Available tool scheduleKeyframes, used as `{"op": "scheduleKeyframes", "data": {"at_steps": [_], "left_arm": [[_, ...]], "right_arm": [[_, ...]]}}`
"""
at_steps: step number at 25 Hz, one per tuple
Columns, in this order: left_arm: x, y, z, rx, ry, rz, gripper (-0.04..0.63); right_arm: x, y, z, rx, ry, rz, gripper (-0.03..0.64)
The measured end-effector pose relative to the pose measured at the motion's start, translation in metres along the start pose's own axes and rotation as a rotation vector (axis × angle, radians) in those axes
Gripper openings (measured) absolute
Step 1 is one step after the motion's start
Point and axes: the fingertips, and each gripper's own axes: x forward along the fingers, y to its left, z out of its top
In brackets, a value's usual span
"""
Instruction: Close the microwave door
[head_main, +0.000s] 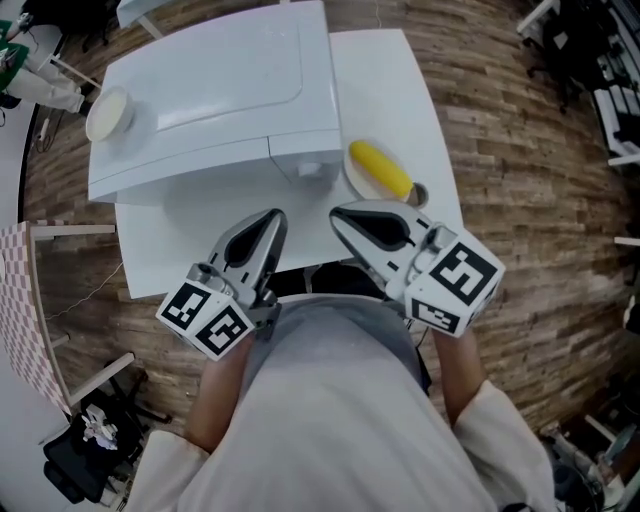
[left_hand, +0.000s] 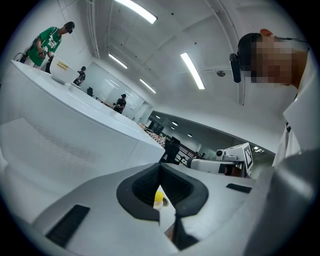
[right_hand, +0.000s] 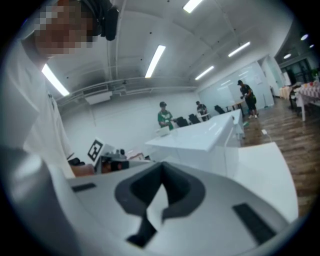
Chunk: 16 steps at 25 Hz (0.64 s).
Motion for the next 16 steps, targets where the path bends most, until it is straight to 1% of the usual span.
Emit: {"op": "scheduleKeyframes", "data": {"at_steps": [6, 11, 16], "left_arm": [[-0.002, 0.0, -0.001, -0.012, 0.006, 0.011, 0.017], [-0.002, 0.004, 0.001, -0.003, 0.006, 0.0, 0.017], [-0.008, 0.01, 0.006, -0.008, 0.014, -0.018, 0.017]], "right_arm": [[0.002, 0.004, 0.003, -0.005, 0.002, 0.021, 0.023], [0.008, 0.005, 0.003, -0.008, -0.003, 0.015, 0.023], [0.023, 0.012, -0.001, 0.02, -0.003, 0.018, 0.023]]}}
